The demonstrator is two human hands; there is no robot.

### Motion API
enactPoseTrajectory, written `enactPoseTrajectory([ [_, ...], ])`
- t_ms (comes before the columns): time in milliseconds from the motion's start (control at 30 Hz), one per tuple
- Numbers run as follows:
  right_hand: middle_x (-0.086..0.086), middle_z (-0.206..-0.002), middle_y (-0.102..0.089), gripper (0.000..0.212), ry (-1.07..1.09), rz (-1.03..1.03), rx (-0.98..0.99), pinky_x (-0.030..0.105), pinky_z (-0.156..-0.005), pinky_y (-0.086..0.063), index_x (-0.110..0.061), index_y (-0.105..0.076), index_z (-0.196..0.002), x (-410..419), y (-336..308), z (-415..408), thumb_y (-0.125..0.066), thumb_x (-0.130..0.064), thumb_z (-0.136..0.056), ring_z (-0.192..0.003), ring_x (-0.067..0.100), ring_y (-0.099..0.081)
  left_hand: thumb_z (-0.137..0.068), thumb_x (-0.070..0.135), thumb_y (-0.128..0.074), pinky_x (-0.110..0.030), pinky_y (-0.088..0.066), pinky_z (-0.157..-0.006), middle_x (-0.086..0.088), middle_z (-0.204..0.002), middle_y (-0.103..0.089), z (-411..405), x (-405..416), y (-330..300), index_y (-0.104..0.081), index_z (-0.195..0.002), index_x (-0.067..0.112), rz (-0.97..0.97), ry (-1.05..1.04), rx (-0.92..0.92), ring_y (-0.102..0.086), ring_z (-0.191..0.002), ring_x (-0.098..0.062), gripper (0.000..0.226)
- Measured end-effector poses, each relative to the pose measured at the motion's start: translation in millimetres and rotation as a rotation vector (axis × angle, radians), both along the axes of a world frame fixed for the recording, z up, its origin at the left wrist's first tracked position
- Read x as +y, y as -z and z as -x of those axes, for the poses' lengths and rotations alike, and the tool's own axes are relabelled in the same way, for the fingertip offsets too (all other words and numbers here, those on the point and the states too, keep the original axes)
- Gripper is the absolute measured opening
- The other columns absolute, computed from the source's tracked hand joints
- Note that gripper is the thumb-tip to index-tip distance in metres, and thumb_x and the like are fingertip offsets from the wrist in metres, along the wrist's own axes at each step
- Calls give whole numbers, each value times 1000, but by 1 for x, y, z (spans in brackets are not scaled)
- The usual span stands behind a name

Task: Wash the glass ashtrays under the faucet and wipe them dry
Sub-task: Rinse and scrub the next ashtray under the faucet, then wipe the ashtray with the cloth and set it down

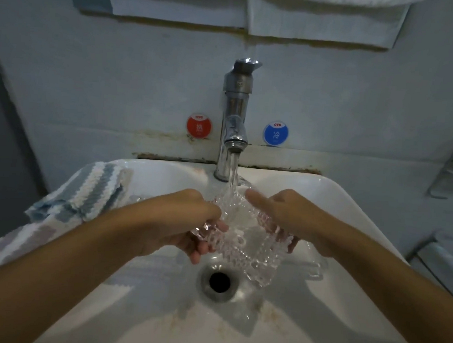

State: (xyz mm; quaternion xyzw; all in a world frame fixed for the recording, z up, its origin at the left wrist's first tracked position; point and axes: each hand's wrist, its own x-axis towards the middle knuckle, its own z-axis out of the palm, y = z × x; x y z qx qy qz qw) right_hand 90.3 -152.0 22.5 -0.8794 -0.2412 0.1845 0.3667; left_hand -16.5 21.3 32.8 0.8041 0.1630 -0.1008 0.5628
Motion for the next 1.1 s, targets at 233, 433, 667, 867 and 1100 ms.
enactPoseTrajectory([
  [233,9,-67,-66,52,-45,-19,-283,18,-38,-42,-8,-64,-78,-1,7,-11,-52,-56,-94,-39,8,-54,-100,33,-51,-37,-60,-65,-12,-87,-77,7,14,-23,-66,-106,-1,-96,59,37,-72,-72,-37,39],
  [433,7,-58,-60,48,-94,10,-281,20,-38,-44,-11,-60,-74,-4,9,-14,-56,-55,-93,-37,9,-55,-104,44,-43,-36,-52,-56,-3,-67,-69,2,43,-36,-67,-90,12,-411,-524,-856,-62,-49,-15,42],
  [667,6,-62,-62,50,-101,-24,-294,17,-40,-44,-8,-63,-77,-3,1,-9,-55,-56,-92,-38,6,-55,-106,38,-39,-24,-47,-53,8,-77,-62,-11,3,-95,-48,-141,32,-1055,-270,-1102,-49,-53,-2,37],
  [867,10,-67,-68,52,-114,25,-376,20,-43,-49,-9,-62,-79,-5,-3,-7,-55,-60,-91,-41,8,-60,-106,32,-40,-25,-35,-49,16,-61,-50,-17,-3,-97,-67,-107,26,-1021,-280,-1121,-48,-52,-5,28],
  [1100,1,-63,-56,54,-102,56,-527,27,-56,-39,-15,-56,-69,-5,-7,-7,-54,-64,-89,-55,13,-50,-101,40,-39,-14,-31,-45,10,-59,-51,26,-11,-28,-56,-94,25,-867,-426,-1083,-46,-47,-1,23],
])
